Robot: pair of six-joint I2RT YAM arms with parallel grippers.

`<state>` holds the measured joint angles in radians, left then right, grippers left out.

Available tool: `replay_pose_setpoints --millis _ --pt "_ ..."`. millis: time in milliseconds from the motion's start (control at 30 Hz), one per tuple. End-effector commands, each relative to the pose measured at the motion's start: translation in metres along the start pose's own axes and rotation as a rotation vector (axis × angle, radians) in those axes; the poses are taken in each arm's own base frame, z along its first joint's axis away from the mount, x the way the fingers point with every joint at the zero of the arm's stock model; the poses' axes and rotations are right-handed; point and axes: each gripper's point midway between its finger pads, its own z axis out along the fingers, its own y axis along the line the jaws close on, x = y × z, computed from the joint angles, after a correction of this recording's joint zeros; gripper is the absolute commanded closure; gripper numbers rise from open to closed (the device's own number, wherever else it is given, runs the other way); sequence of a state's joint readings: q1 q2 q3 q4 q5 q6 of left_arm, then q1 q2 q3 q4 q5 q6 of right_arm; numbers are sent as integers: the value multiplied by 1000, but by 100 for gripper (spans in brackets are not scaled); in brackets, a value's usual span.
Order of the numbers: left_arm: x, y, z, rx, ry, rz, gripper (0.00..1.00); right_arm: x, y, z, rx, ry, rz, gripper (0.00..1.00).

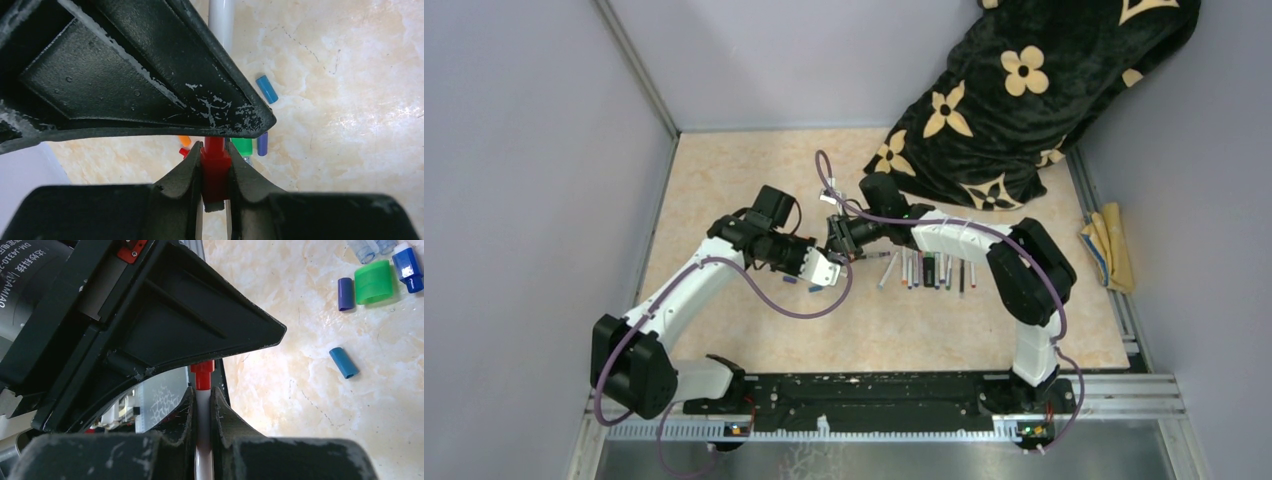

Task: Open the pen caps

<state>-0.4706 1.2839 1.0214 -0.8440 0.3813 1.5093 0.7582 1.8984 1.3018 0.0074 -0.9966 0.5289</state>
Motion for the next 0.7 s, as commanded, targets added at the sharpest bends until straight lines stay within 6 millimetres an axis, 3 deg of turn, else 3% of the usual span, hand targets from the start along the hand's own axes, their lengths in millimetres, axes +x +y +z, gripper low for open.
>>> replay_pose_setpoints --millis 0,200,433,667 --pt "8 11 -4 -45 57 24 100 1 -3 -7 33 -7 -8 100" --pt "47 16 3 -51 212 14 100 24 -27 -41 159 -5 15 100" --pt "76 41 -1 -83 277 -18 100 60 -43 -62 256 11 44 100" --pt "93 42 4 -73 316 -16 100 63 -47 -93 314 -39 57 100"
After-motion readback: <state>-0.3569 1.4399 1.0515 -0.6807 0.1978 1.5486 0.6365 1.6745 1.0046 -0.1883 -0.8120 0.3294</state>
